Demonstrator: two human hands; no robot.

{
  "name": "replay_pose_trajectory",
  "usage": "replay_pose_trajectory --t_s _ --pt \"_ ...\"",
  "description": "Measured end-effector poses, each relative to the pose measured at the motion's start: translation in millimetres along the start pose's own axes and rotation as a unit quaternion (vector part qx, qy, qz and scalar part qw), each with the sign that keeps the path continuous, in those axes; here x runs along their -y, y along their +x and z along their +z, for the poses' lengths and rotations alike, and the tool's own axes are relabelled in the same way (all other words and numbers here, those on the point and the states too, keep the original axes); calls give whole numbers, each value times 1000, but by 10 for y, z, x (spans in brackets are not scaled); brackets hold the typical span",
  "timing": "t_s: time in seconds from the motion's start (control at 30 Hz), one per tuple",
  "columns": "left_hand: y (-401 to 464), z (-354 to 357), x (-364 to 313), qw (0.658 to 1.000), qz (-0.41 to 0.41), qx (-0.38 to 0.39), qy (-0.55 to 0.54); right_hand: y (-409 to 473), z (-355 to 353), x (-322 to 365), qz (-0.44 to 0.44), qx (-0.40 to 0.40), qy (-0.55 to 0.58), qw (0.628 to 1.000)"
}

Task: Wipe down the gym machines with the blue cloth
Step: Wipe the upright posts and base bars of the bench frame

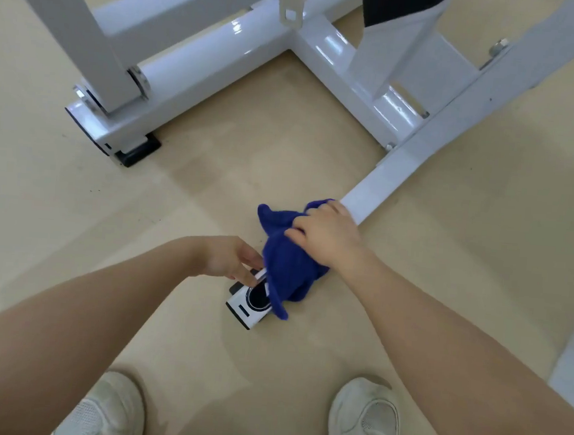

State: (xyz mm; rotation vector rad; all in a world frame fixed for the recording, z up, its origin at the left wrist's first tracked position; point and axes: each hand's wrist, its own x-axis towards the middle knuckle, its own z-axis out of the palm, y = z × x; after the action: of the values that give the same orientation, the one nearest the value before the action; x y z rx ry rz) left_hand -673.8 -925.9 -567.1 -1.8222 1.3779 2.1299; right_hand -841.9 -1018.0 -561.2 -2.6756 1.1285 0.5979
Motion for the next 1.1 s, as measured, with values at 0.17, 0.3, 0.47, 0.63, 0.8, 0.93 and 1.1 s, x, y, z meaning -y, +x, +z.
replay_pose_trajectory --t_s 0.17,0.3,0.47,0.63,0.8,0.93,1.1 --pt "-42 105 161 998 28 -54 -33 -94 108 539 -24 23 82 996" --pt "-107 -220 338 982 -11 -165 87 332 -59 660 53 22 334 941" --pt "-290 -1018 598 876 -32 -465 129 1012 -349 934 209 -51 672 709" --pt "-276 -1409 713 808 -70 -574 110 1585 -597 1373 167 -53 744 644" --pt "-101 -1496 958 795 -39 -579 175 1941 -723 1951 107 22 817 566" --pt "-107 -1645 1156 800 -41 -526 286 2080 -665 2308 71 -15 796 601" --pt "-205 -1601 1230 806 -29 -488 335 2121 -489 2299 90 -150 667 725"
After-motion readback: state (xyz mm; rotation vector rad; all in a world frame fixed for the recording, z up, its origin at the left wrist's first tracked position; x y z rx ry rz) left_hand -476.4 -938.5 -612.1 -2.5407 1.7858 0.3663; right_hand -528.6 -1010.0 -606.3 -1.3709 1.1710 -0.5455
